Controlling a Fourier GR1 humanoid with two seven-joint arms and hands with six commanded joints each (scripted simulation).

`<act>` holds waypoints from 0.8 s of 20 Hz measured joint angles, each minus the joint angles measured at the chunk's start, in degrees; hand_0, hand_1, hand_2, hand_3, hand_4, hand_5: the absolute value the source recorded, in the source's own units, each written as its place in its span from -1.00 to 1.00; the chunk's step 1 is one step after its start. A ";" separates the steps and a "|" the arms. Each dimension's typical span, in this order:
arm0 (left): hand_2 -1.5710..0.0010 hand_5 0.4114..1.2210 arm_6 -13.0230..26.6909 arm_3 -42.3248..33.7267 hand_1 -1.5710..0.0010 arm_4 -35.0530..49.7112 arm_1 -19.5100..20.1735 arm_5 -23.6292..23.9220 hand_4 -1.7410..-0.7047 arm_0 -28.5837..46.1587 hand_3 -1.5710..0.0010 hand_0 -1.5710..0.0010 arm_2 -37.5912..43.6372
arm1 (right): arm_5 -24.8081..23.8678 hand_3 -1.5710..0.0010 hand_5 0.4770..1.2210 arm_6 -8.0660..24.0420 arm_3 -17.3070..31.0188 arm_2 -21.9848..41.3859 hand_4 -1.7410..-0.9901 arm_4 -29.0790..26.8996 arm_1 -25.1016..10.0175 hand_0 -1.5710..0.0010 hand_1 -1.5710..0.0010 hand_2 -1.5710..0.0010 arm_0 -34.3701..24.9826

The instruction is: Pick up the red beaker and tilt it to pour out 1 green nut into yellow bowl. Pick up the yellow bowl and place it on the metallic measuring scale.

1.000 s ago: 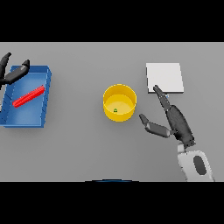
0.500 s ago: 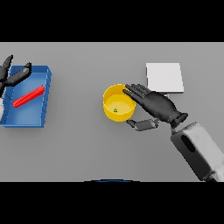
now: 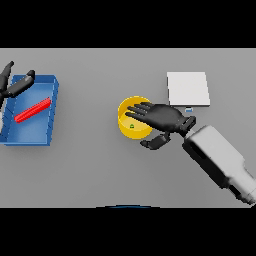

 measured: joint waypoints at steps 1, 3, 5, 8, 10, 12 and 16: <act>1.00 -0.29 -0.21 -0.32 1.00 0.26 0.66 -0.50 0.81 0.30 1.00 1.00 0.28 | 0.77 1.00 -0.50 -0.45 0.93 0.89 0.55 0.42 0.31 1.00 1.00 1.00 -0.79; 1.00 -0.29 -0.80 -0.06 1.00 -0.05 0.59 -0.59 0.80 0.53 1.00 1.00 0.01 | 2.18 1.00 -0.48 0.05 3.00 2.44 0.54 1.48 1.19 1.00 1.00 1.00 -2.82; 1.00 -0.28 -0.75 -0.71 1.00 0.16 1.12 -1.12 0.81 0.75 1.00 1.00 0.06 | 3.41 1.00 -0.47 -0.03 4.22 3.88 0.51 2.46 1.44 1.00 1.00 1.00 -3.78; 1.00 -0.28 -0.71 -0.42 1.00 0.29 1.29 -1.20 0.81 1.12 1.00 1.00 0.32 | 4.13 0.99 -0.46 0.23 8.65 4.76 0.48 3.09 2.81 1.00 1.00 1.00 -6.26; 1.00 -0.27 -1.23 0.02 1.00 -0.29 0.94 -0.93 0.83 0.94 1.00 1.00 -0.10 | 3.92 0.98 -0.42 -0.04 10.59 5.40 0.47 3.59 3.31 1.00 1.00 1.00 -6.54; 1.00 -0.25 -1.01 -0.14 1.00 -0.26 1.34 -1.06 0.84 1.23 1.00 1.00 0.04 | 4.48 0.95 -0.31 -0.02 11.52 5.23 0.42 3.35 3.60 1.00 1.00 0.99 -7.33; 1.00 -0.26 -1.43 0.39 1.00 -0.41 0.84 -1.07 0.84 0.74 1.00 1.00 -0.24 | 3.81 0.59 0.29 -0.41 12.46 5.28 0.01 3.55 4.04 0.42 0.48 0.55 -7.48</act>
